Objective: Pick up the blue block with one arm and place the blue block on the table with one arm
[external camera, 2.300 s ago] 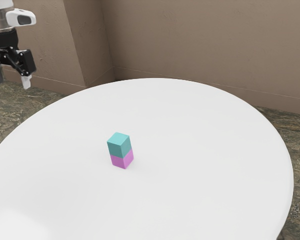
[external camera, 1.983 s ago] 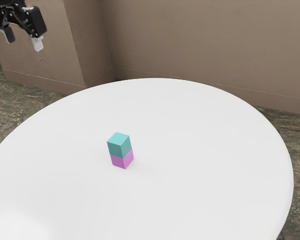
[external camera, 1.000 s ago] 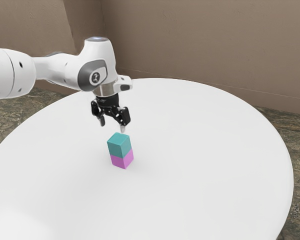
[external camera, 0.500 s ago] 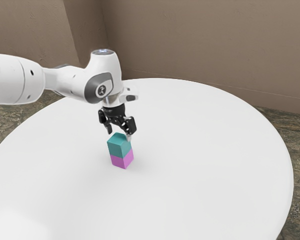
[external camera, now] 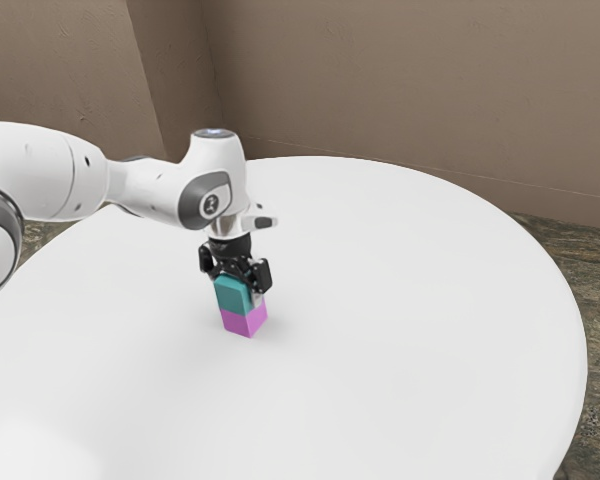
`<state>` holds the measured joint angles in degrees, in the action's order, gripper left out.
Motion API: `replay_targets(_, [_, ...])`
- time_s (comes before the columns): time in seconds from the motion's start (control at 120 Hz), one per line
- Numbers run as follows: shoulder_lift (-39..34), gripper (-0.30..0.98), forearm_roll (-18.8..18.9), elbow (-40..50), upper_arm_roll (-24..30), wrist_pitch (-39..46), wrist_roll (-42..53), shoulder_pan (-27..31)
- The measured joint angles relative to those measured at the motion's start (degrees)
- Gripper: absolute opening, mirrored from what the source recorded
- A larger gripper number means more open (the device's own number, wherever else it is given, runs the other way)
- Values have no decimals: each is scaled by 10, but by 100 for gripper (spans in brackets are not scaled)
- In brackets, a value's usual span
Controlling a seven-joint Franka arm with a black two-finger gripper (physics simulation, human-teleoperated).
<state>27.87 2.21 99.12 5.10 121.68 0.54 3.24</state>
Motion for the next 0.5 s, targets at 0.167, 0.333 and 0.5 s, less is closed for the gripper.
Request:
replay_targets(0.167, [0, 57, 6, -2, 0, 1, -5, 0])
replay_targets(0.333, [-3, 52, 11, -15, -1, 1, -9, -3])
replay_targets(0.5, [-6, 40, 16, -25, -1, -3, -7, -4])
